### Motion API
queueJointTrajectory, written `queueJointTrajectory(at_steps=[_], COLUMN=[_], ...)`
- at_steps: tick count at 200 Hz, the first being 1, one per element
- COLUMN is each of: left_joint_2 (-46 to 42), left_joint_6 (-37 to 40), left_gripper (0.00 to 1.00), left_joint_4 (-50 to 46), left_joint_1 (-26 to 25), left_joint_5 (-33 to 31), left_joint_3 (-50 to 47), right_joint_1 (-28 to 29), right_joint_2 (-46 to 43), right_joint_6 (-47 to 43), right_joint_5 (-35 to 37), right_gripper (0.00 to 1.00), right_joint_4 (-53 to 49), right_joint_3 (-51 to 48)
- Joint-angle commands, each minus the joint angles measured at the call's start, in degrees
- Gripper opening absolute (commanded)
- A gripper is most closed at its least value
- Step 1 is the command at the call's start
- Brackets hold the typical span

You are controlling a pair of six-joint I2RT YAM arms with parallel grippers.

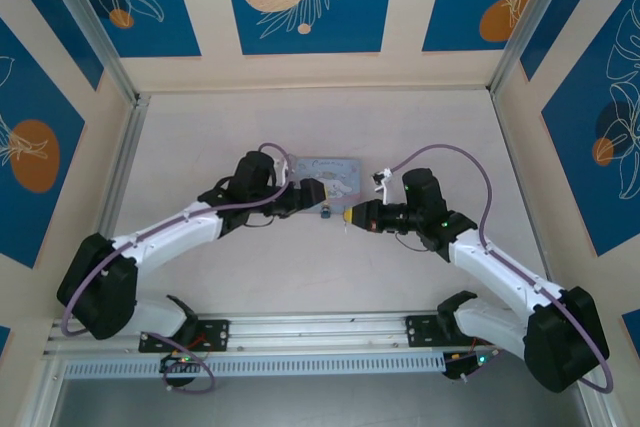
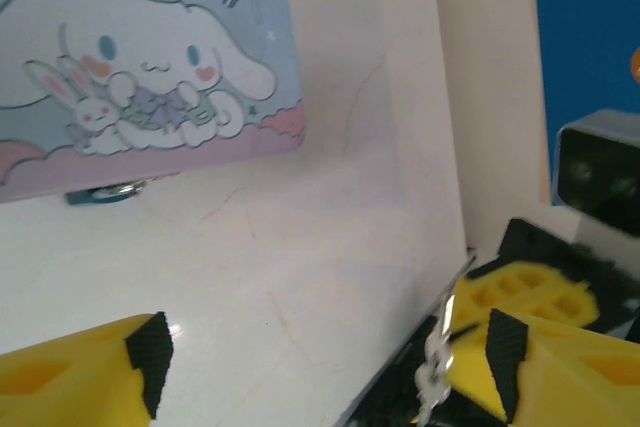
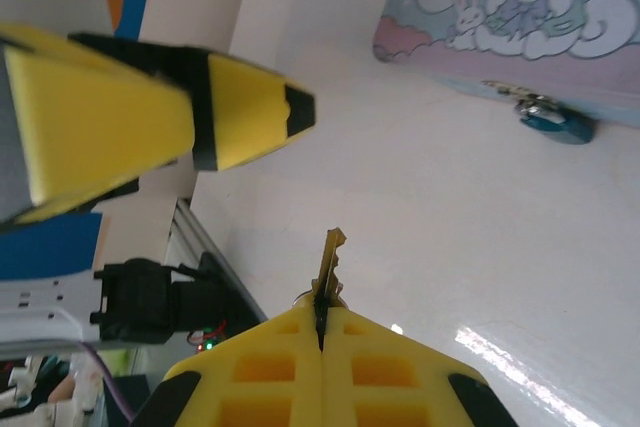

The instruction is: Unlock the padlock with the key

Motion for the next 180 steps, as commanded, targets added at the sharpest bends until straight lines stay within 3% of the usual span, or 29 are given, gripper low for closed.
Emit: queueJointTrajectory(at_steps=[1, 31, 180], left_joint_2=[1.6, 4.5, 10.9], left_joint_6=[-1.9, -3.2, -2.9], left_gripper=[0.76, 0.67, 0.45], left_joint_4=[4.0, 6.0, 7.1], left_joint_1=[-0.6, -1.5, -6.0], left_joint_5=[3.0, 3.9, 4.7], left_joint_3=[2.8, 3.5, 5.4], right_joint_1=[-0.5, -0.6, -1.1], right_joint_2=[1.1, 1.9, 4.1], right_joint_6=[-3.2, -4.0, -4.7], right_joint_5=[-6.2, -7.6, -6.4], right_gripper=[0.0, 0.0, 0.0], right_joint_4=[1.9, 2.5, 2.4], right_joint_3=[1.0, 0.9, 1.0])
